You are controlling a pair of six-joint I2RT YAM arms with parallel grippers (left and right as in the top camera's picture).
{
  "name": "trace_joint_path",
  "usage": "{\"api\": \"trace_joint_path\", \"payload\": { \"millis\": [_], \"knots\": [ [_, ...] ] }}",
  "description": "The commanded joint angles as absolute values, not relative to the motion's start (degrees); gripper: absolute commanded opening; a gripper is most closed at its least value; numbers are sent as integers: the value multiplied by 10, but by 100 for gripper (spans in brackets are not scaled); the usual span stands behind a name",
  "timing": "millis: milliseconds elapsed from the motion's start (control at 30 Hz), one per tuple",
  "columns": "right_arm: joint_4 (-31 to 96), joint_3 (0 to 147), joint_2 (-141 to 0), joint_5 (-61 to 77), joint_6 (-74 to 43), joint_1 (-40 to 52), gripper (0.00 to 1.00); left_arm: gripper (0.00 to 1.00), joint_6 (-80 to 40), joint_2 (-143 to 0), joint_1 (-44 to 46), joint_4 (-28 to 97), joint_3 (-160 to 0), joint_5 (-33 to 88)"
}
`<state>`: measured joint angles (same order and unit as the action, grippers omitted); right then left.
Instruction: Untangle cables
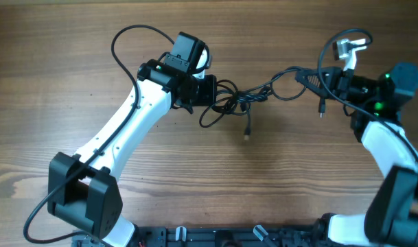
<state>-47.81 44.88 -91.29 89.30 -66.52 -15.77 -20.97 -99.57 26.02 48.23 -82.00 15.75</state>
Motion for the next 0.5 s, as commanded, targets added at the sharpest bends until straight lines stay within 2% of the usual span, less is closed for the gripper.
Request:
{"api": "trace_joint_path", "payload": {
  "millis": [0,100,267,467],
  "knots": [
    [-484,474,-984,848,-613,-177,4,4,-124,-1007,244,500,-806,154],
    [-486,474,-1023,823,-596,-168,4,4,-15,-1007,244,509,-806,333],
    [-482,474,-1028,812,-529,-132,4,4,13,-1006,245,470,-806,588],
    [-410,473,-1028,762,-444,-108,20,4,3,-992,244,354,-807,853]
  ]
}}
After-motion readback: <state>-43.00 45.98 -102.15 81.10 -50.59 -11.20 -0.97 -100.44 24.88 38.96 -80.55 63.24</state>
